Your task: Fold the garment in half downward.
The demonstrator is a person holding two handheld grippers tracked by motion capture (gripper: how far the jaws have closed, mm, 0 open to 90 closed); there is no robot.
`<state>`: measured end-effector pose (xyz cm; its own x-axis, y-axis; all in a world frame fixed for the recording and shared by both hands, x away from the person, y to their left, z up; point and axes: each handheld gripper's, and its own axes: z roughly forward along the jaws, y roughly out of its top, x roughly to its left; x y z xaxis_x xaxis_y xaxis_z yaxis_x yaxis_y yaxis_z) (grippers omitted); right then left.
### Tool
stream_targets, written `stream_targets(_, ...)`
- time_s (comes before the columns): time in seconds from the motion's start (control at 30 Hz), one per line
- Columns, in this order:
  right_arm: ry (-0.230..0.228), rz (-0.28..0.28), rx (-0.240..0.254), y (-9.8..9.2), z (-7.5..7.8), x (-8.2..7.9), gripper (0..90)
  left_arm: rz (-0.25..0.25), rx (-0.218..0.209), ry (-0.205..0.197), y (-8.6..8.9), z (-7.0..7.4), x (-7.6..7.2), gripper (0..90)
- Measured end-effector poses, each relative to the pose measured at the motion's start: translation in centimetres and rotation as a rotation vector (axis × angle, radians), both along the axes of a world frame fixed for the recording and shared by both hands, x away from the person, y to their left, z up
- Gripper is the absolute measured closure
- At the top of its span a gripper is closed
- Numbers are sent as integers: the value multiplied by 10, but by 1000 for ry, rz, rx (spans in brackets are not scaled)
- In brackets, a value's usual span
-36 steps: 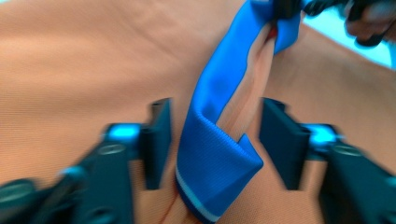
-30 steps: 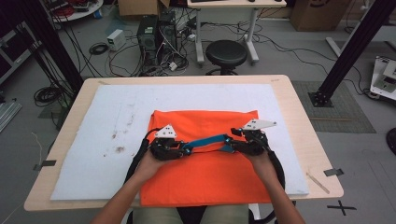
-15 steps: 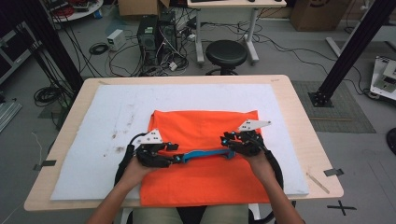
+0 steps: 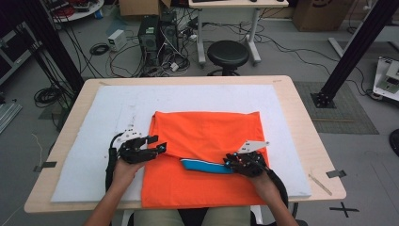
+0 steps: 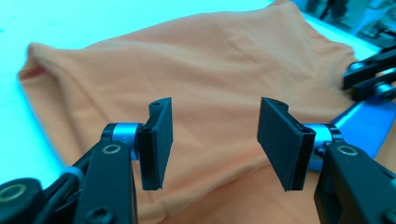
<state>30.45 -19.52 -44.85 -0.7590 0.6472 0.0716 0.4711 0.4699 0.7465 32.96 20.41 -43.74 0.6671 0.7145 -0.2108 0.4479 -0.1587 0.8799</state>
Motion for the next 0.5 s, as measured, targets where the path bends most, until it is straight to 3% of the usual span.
stream_targets(0.17,-59,-65,43,-11,8,-2,619,52,44,19,5,-7,0,449)
stream_targets(0.27,-88,-160,55,-29,13,0,562,76,64,40,7,-11,0,452)
stream_targets(0.4,-128,-329,19,-56,16,1,498,97,112,73,5,-15,1,469)
stream_targets(0.43,-132,-380,-10,-65,16,3,500,101,120,83,5,-16,1,483)
stream_targets(0.5,-122,-428,-35,-76,15,5,539,102,143,87,2,-16,2,523)
